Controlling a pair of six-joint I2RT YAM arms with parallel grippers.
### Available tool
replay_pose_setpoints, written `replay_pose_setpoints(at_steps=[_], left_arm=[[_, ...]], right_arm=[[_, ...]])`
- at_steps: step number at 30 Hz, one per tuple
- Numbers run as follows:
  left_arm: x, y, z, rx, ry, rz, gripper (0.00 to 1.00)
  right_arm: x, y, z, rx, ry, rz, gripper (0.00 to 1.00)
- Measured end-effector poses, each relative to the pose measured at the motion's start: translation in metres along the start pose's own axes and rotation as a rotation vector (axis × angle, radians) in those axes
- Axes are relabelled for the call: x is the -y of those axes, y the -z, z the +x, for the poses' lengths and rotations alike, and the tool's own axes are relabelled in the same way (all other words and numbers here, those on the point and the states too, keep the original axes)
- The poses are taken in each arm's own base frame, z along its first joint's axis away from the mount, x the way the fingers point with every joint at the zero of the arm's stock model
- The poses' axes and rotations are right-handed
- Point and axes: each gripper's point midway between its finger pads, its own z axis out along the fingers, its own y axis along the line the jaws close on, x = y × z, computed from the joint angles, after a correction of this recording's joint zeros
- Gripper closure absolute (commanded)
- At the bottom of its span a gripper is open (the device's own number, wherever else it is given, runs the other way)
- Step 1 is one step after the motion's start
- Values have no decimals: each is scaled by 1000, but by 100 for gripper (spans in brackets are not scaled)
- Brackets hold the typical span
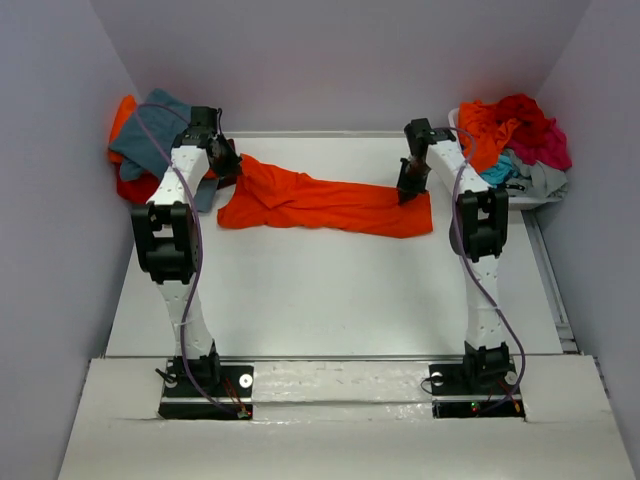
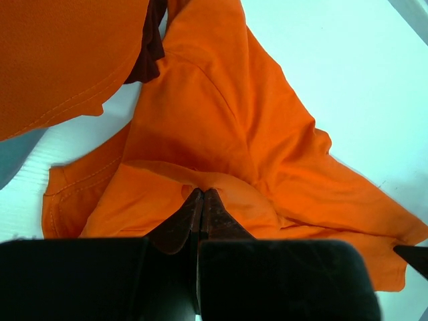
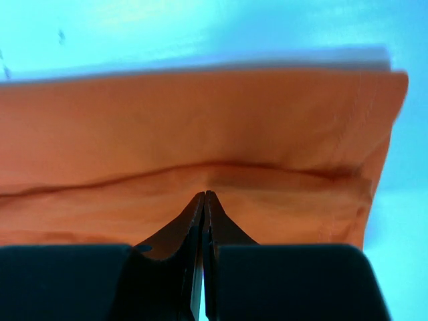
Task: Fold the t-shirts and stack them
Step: Fold the other side of the tshirt into a rectangle
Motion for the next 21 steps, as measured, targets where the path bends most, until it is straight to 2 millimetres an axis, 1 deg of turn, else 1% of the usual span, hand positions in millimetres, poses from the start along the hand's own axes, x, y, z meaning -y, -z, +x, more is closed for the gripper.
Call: replay_pose_setpoints(at_steps=[3,5,8,10,12,13,15,21], left_arm=[[-2,-1,2,-4,1,-4,94],[-2,-2,2,-3,1,-8,94],[-4,-5,2,-2,1,-15,94],[-6,-8,2,-1,2,-22,94],[-8,-12,3,-2,2,-29,94],[-9,-14,4,-4,2,-31,94],[-11,-19,5,-6,3,-36,94],[-16,-26,9,-17,4,-49,94]], right_arm=[[5,9,11,-16,-1,8,93],[9,21,21,-25,-2,12,92],[10,38,28,-14,-1,2,92],[11,55,32,3,1,-10,92],[12,61,36,6,1,-13,92],[12,62,38,6,1,-15,92],[16,58,46,-11,0,-12,92],[27,30,73,-102,-6,14,92]])
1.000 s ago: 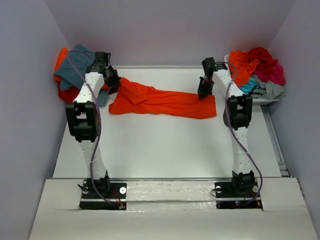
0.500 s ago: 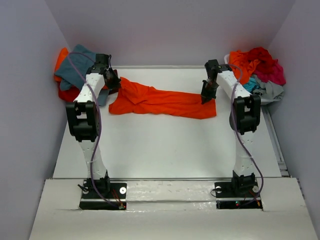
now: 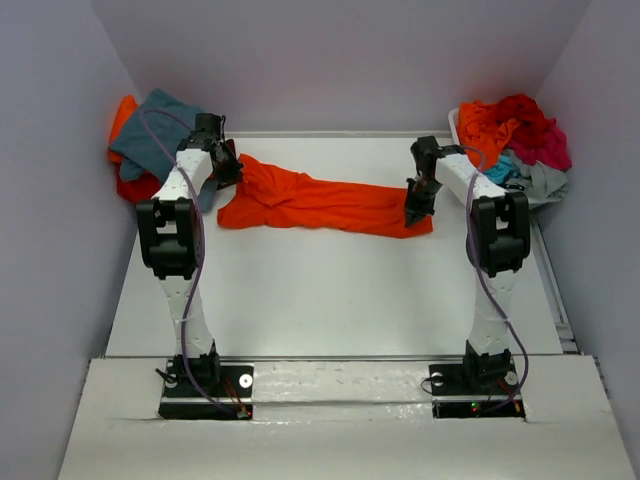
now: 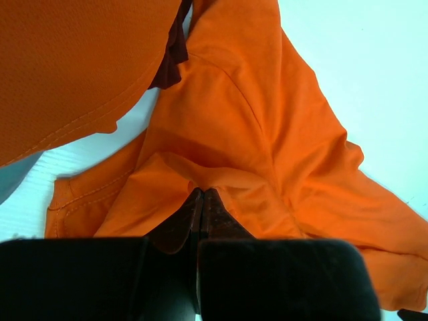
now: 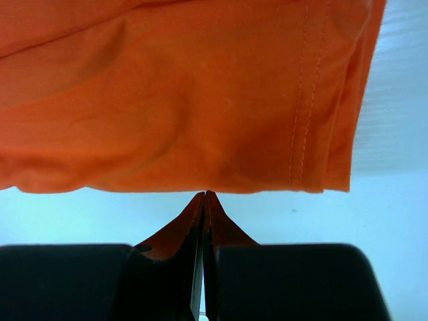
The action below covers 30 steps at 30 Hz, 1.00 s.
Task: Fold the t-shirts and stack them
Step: Fold the other side of the tshirt into a rectangle
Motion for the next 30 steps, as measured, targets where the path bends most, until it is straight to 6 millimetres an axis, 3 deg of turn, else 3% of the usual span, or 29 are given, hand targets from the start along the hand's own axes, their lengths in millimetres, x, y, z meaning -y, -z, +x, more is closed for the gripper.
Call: replay_pose_setpoints(at_steps=[11,22,30], left_arm=[[-1,-4,-5,22,-1,-8,94],[-4,-21,-4,17,-1,-17,94],[-2,-25,-11,33,-7,-18,94]], right_arm=[[-6,-34,9,-42,16,1,93],[-6,-36,11,-37,16,-13,93],[0,-33,30,-49,5,-22,93]])
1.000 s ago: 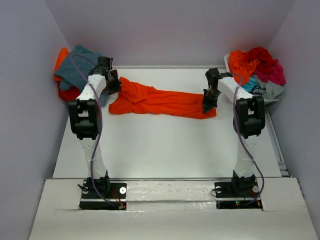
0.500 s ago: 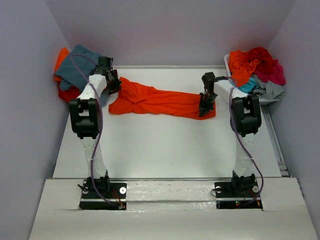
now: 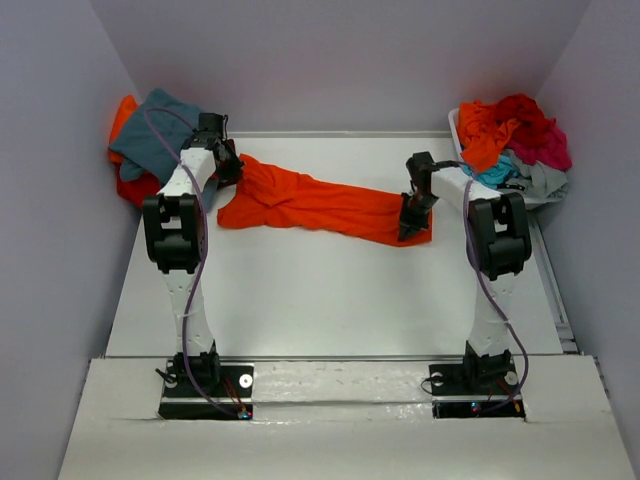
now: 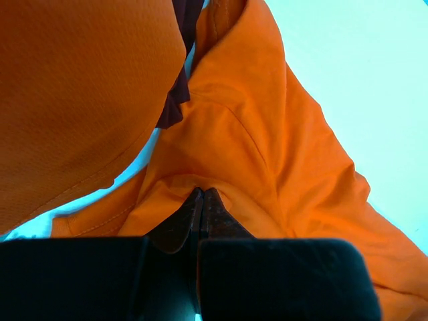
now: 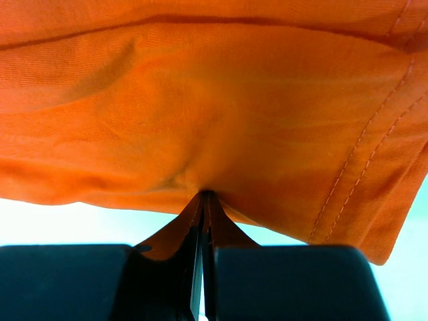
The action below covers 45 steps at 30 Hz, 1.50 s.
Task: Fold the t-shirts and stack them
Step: Fold the other side of the tshirt into a rectangle
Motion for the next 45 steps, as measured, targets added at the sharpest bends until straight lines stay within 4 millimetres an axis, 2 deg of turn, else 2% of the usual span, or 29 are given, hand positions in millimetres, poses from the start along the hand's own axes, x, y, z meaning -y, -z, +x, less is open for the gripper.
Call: replay_pose_setpoints(at_steps=[6,9,10,12,13,15,16,17,25,29,31,35,38,42,45], left_arm=[[-1,0,-2,9,-5,-7,94],[-2,-3,-1,4,-10,-10,89],[-3,-4,0,2,-12,-11,79],[-4,-8,2,-4,-17,-16,68],[-5,-9,3,-8,-21,-18,51],[-8,-11,4,-13,-33,-23,38],[-8,-12,5,-15,-36,-25,27],[-9,-12,5,-16,-38,-27,24],[-9,-12,7,-18,-58,-26,24],[-11,-10,23,-51,-77,-26,25],[-12,-7,39,-83,-92,-27,26],[2,2,64,-130,-145,2,26],[20,9,79,-151,-190,41,27],[41,16,95,-176,-235,96,27],[48,18,102,-193,-249,116,28]], right_arm=[[10,2,22,-23,-16,7,93],[15,3,33,-34,-22,12,93],[16,3,35,-35,-24,12,93],[16,3,36,-38,-25,11,93],[16,3,36,-38,-26,10,93],[16,3,36,-37,-28,9,93],[16,3,36,-38,-28,8,93],[16,3,36,-38,-29,8,93],[15,4,36,-39,-28,10,93],[15,4,36,-40,-29,11,93],[15,4,36,-41,-29,11,93],[15,4,36,-41,-29,11,93],[15,4,36,-41,-29,11,93],[15,4,36,-41,-29,11,93],[15,4,36,-41,-29,11,93]])
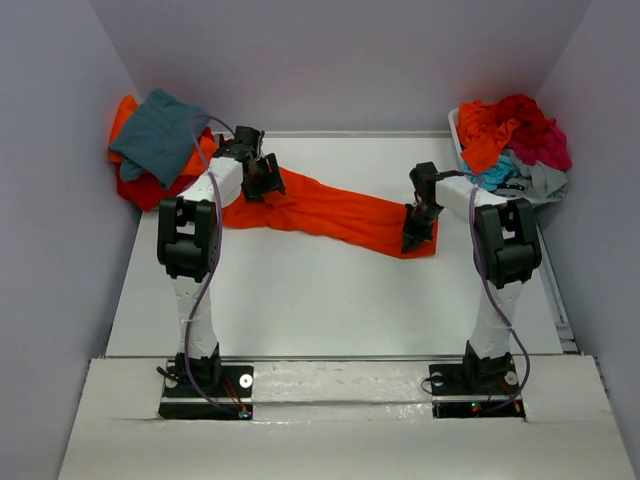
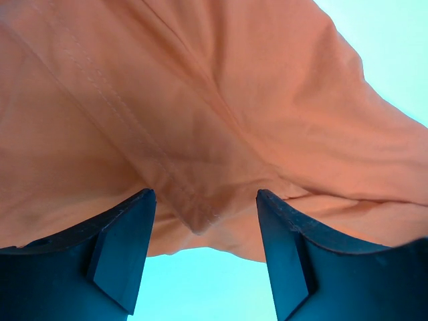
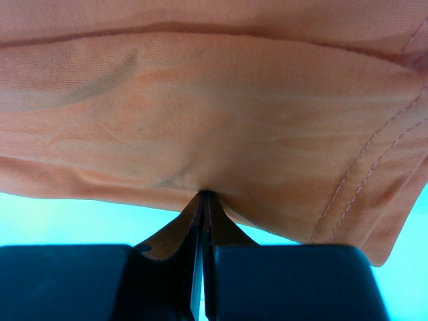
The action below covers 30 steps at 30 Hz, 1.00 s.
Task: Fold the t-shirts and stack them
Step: Fold the other side of the tshirt into a rectangle
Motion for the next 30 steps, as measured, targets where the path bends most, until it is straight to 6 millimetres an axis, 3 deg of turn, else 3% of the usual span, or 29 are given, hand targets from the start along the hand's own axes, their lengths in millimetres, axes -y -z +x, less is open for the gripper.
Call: replay_pose_setpoints(at_steps=[13,30], left_arm=[[-5,-6,20,-53,4,3,32],[2,-3,18,-38,3,32,42]], right_arm=[[0,0,0,0,-7,-1,93],[-1,-1,0,2,-11,-1,93]])
